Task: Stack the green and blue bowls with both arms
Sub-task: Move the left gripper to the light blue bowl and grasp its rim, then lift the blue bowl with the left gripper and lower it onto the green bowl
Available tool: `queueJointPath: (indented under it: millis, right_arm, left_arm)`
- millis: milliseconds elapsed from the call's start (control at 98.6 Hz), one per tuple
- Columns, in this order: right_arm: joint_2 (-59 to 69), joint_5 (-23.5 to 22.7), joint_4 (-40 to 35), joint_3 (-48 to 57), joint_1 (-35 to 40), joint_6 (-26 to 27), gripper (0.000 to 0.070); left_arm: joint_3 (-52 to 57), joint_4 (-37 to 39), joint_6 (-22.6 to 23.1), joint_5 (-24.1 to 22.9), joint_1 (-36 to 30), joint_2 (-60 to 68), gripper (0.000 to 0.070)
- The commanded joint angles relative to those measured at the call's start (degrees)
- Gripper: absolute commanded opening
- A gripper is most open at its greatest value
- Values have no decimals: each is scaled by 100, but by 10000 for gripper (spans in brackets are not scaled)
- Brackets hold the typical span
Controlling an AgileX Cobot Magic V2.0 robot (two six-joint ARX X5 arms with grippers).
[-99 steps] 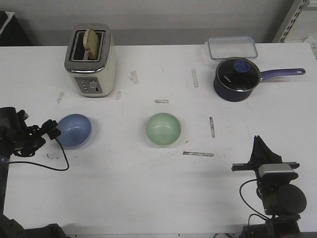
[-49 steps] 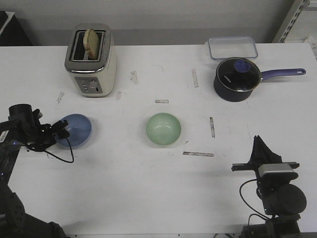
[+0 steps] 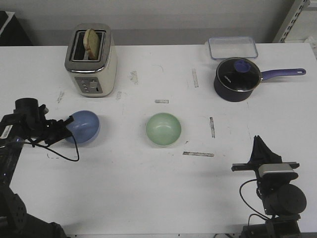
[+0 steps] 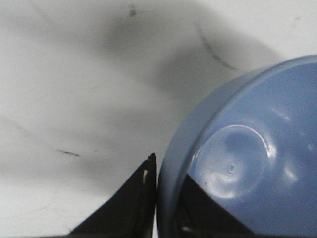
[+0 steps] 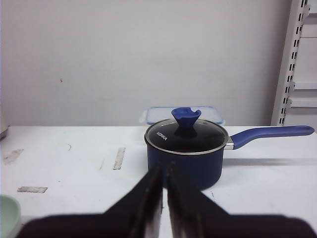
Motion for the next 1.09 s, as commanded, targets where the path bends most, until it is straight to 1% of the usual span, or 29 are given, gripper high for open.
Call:
queueJointPath:
  millis: [0, 213, 426, 507, 639, 872, 943, 1085]
  right_arm:
    - [4, 0, 72, 31, -2, -4, 6]
    - [4, -2, 72, 31, -2, -4, 7]
    - [4, 0, 72, 31, -2, -4, 7]
    - [4, 0, 72, 31, -2, -4, 7]
    - [4, 0, 72, 31, -2, -4, 6]
    - [4, 0, 72, 31, -2, -4, 6]
    - [4, 0, 72, 31, -2, -4, 7]
    - [4, 0, 72, 31, -2, -4, 7]
  left_arm:
    - [385, -118, -111, 94, -216, -31, 1]
    - [1158, -68, -817, 94, -1292, 26, 1]
    - [1869, 127, -1311, 87, -2409, 514, 1]
    - [2122, 146, -1405, 87, -2802, 767, 1]
    - [2323, 350, -1427, 87, -3348, 1108, 1]
    - [2337, 636, -1506, 59, -4013, 1526, 1]
    - [2337, 697, -1506, -90, -4170, 1606, 1]
    - [2337, 734, -1504, -560, -4354, 1633, 1]
